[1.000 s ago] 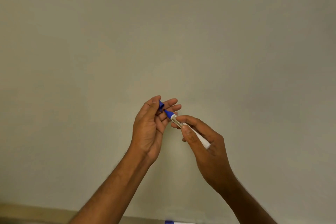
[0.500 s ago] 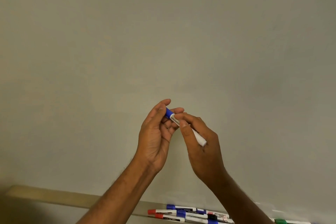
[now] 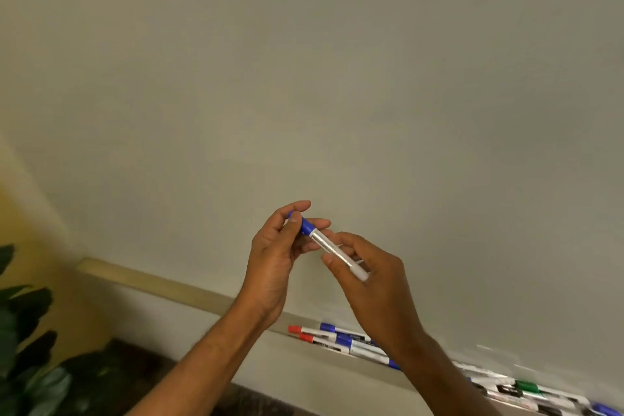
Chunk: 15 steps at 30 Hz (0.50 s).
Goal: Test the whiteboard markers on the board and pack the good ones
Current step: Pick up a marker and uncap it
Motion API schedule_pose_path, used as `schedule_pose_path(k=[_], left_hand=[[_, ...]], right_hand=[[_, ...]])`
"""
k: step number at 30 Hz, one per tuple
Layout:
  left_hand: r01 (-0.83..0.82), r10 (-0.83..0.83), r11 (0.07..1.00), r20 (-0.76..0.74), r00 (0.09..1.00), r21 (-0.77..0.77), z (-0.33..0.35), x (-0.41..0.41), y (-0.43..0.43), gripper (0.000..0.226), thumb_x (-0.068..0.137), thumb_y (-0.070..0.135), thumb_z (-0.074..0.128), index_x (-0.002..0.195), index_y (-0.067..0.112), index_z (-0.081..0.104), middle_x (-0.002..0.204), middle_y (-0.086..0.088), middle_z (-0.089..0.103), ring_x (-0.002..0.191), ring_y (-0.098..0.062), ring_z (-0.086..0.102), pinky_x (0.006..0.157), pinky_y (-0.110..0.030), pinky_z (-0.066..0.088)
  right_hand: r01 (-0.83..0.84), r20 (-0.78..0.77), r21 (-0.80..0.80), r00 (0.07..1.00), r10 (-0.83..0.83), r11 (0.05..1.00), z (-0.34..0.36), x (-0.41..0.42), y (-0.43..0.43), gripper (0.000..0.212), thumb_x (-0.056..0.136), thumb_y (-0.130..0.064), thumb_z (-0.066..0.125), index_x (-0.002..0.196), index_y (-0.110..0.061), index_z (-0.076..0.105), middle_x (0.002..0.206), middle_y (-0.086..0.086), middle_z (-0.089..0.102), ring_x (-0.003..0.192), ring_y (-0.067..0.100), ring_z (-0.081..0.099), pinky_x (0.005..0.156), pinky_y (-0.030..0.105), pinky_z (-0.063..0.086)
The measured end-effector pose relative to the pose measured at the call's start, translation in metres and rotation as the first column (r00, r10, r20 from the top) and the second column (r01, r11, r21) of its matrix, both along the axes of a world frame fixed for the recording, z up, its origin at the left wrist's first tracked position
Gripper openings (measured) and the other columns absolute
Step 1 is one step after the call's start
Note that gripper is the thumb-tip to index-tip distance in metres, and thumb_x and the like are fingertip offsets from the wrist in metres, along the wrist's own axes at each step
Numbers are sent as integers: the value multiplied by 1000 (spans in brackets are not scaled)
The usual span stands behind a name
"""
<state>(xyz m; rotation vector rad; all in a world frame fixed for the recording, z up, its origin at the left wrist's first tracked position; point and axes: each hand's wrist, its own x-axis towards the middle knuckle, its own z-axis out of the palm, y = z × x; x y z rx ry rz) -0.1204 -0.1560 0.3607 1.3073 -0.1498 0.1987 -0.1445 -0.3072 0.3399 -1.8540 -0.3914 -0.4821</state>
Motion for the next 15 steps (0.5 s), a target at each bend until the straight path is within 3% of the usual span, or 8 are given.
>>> schedule_pose_path(k=[5, 8, 11, 15], left_hand=[[-185, 166, 954, 99, 981, 235, -29, -16, 33, 28, 109, 20, 44, 125, 15, 66, 108, -1, 78, 109, -18, 71, 98, -31, 56], [-283, 246, 880, 144, 958, 382, -55, -25, 72, 33, 107, 32, 46, 134, 24, 63, 130, 9, 69, 127, -10, 60, 109, -31, 48], [-331, 310, 742, 139, 941, 583, -87, -36, 125, 42, 107, 44, 42, 149, 40, 44, 157, 17, 44, 146, -1, 35, 118, -31, 33], [-363, 358, 489, 196, 913, 793, -139, -57, 200, 51, 111, 36, 36, 160, 28, 27, 169, 11, 16, 155, 1, 4, 125, -34, 11]], right_hand=[[101, 15, -184, 995, -100, 978, -35, -4, 33, 26, 95, -35, 64, 118, -24, 69, 94, -15, 71, 81, 5, 67, 76, 20, 58], [112, 17, -222, 994, -111, 969, -53, -6, 59, 26, 95, -34, 64, 117, -22, 68, 96, -13, 70, 83, 7, 67, 77, 17, 56], [88, -26, -269, 995, -98, 959, -76, -7, 89, 21, 95, -32, 64, 114, -22, 67, 94, -12, 68, 82, 8, 65, 74, 17, 56], [11, -113, -316, 992, -49, 949, -120, -11, 138, 14, 95, -29, 65, 108, -23, 67, 89, -15, 65, 79, 5, 64, 73, 13, 52]])
